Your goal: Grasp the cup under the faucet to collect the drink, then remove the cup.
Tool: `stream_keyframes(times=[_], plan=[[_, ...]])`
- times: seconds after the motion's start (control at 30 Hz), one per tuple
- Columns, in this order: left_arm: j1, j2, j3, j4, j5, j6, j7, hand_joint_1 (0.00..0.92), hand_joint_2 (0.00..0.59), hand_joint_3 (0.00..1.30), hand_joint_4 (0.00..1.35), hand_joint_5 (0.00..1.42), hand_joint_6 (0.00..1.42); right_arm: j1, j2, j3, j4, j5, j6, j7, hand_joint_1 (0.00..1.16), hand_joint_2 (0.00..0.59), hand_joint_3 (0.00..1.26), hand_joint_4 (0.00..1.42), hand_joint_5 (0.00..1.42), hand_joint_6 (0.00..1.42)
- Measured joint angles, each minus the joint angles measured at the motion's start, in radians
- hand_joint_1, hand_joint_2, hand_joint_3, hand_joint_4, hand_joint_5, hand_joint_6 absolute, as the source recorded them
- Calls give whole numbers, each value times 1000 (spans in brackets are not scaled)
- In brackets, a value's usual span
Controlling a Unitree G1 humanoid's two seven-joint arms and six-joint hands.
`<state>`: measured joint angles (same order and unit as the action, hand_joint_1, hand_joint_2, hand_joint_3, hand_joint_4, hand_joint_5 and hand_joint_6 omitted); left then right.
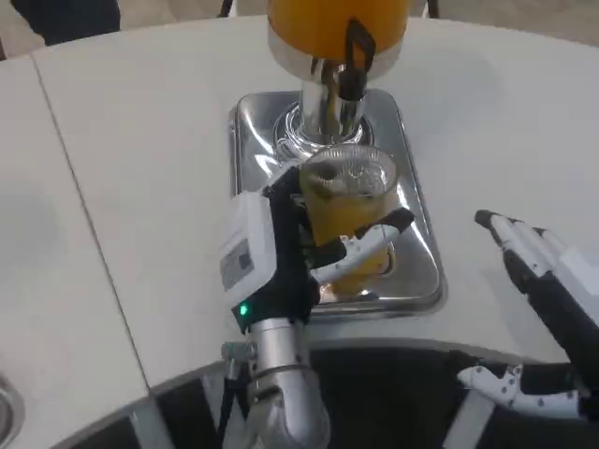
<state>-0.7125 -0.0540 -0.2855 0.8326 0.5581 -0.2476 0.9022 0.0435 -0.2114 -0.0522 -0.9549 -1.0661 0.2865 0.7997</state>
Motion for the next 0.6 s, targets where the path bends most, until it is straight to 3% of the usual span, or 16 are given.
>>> stream_keyframes(times=[0.37,0.6], plan=[[31,122,81,-130,-13,-6,-45,610,0,1181,1063,1421,1424,-64,-8,49,93,52,-7,-59,643,325,0,0,0,48],[76,148,108,-197,-4,24,-55,610,0,1187,1051,1424,1424,-64,-20,66,105,69,-23,-103,649,330,0,0,0,62]])
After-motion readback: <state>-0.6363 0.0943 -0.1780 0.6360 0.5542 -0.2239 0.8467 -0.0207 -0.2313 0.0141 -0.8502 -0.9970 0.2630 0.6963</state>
